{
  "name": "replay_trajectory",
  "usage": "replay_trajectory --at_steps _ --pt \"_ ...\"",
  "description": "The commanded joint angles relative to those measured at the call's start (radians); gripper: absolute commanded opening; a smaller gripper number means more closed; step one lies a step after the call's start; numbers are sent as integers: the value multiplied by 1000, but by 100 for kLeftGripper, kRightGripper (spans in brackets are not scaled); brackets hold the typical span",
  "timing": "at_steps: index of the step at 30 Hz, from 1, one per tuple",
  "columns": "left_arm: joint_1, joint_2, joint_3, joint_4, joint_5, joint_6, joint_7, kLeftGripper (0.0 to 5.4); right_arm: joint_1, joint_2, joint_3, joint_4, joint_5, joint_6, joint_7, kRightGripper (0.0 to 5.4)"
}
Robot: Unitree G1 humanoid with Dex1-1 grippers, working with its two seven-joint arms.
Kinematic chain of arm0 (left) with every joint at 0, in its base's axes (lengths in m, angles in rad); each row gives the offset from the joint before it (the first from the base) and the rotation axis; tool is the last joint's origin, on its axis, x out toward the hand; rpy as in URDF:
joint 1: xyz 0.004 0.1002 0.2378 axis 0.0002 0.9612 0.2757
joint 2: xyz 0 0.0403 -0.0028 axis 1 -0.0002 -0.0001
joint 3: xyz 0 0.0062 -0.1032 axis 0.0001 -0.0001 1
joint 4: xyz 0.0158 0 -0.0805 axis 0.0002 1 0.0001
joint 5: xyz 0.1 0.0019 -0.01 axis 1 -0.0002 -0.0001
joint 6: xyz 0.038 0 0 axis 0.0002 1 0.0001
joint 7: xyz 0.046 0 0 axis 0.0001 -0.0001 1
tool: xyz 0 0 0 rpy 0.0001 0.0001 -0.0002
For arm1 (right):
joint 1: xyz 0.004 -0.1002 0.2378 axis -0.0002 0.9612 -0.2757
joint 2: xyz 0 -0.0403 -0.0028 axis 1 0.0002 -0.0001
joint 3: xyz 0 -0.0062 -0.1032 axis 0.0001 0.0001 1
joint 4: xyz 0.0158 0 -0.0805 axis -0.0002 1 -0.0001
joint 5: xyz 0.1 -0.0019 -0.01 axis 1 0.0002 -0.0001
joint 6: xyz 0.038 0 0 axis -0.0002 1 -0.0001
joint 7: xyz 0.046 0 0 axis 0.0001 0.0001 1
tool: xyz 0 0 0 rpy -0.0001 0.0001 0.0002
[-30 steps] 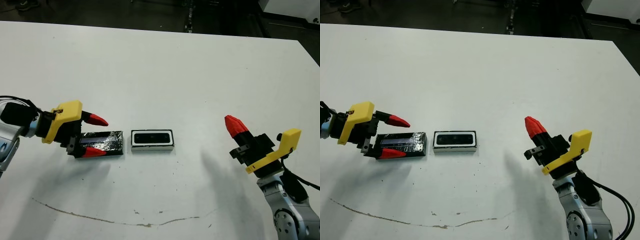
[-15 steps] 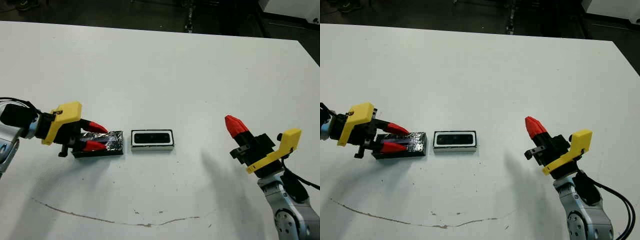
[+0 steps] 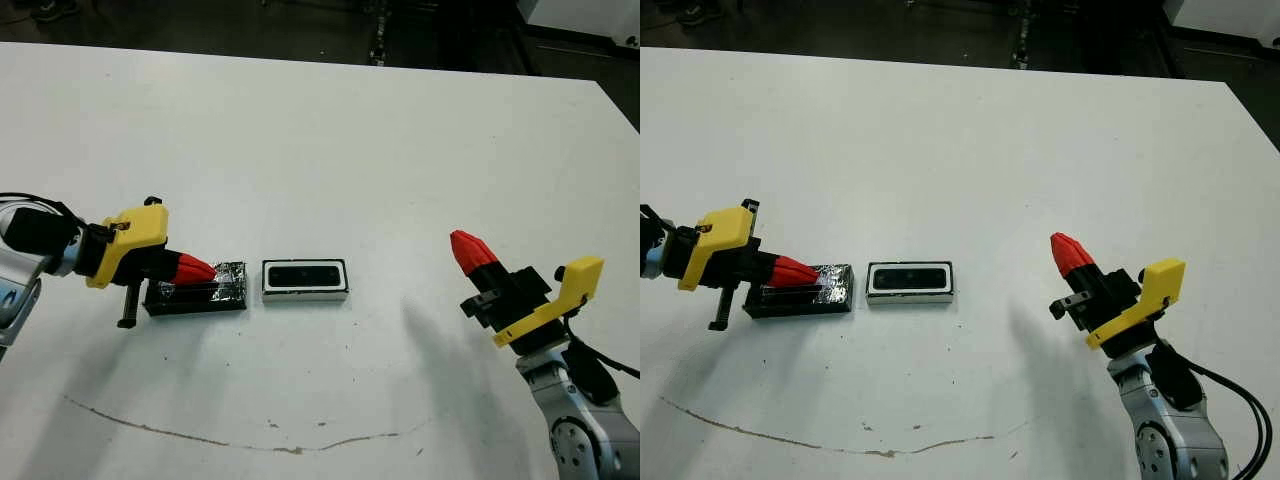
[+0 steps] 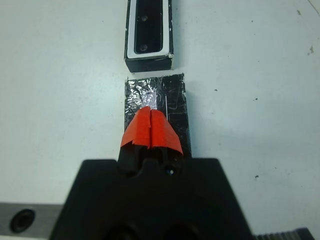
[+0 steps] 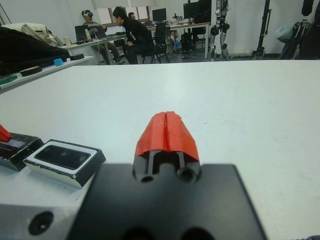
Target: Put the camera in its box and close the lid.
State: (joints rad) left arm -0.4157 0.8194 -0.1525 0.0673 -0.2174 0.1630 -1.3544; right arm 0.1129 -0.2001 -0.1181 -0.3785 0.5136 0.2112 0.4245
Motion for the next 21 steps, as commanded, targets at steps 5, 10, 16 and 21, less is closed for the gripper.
replay_trajectory --at_steps 5,10,16,21 --pt "66 4 120 -98 -122 3 25 1 4 -12 -4 3 1 15 -3 0" --pt "34 67 188 -184 -160 -80 -25 55 6 -12 -1 2 -8 5 -1 0" --pt "-46 133 166 -180 -133 -2 -28 142 6 -13 -2 4 0 8 4 0" --pt "-117 90 49 -44 -57 -53 -77 209 8 -12 0 2 -8 3 0 0"
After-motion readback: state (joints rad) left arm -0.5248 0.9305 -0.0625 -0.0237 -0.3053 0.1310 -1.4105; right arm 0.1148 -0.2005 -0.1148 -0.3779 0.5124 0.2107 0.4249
